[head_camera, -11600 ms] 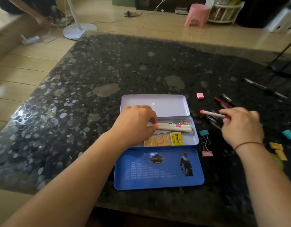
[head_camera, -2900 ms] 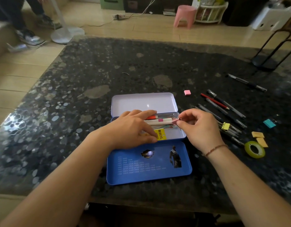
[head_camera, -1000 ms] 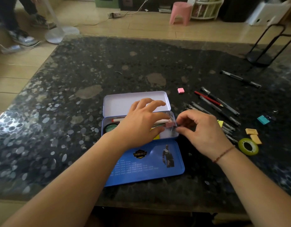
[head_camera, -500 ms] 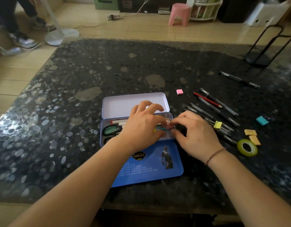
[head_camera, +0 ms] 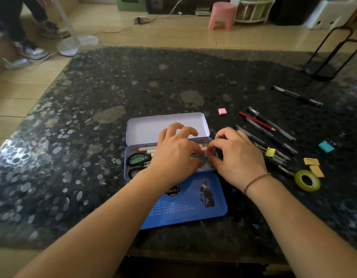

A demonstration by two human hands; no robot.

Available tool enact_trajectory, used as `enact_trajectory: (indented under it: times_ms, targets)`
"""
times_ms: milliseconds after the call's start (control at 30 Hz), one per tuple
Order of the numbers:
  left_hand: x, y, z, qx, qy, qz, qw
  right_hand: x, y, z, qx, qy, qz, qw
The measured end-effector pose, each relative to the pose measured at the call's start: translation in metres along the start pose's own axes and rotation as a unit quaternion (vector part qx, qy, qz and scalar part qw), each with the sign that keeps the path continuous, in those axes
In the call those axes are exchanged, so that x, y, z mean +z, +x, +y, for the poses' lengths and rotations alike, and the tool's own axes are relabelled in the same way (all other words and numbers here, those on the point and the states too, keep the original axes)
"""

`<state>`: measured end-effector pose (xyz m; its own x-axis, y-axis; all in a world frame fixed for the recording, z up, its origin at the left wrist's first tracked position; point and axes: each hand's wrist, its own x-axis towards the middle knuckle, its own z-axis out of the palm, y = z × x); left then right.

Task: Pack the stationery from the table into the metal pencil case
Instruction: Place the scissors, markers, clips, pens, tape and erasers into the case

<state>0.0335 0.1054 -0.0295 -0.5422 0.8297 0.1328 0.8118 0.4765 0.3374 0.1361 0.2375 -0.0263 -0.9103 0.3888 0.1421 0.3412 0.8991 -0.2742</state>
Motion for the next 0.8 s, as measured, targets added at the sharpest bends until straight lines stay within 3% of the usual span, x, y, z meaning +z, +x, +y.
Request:
enact_trajectory:
  times_ms: [167, 300, 433, 600, 700, 800]
  targets:
    - [-0.003, -0.002, 0.003, -0.018, 0.018, -0.017, 1.000, 0.001, 0.003, 0.000, -0.002, 0.003, -0.007, 1.000]
    - [-0.009, -0.003, 0.003, -0.025, -0.013, 0.006, 1.000, -0.006, 0.002, 0.003, -0.004, 0.075, 0.049, 0.996]
    - [-0.013, -0.007, 0.001, 0.054, -0.022, 0.005, 0.998, -0.013, 0.000, 0.007, -0.011, 0.099, 0.029, 0.995]
    - [-0.020, -0.010, -0.006, 0.113, -0.034, -0.075, 0.990, -0.014, -0.003, 0.012, -0.017, 0.101, -0.025, 0.994]
    - [-0.024, -0.008, -0.007, 0.089, -0.105, -0.107, 0.985, -0.012, -0.003, 0.013, -0.017, 0.112, -0.024, 0.993]
    - [-0.026, -0.002, -0.007, 0.042, -0.163, -0.064, 0.984, -0.012, -0.003, 0.010, -0.035, 0.133, -0.028, 0.990]
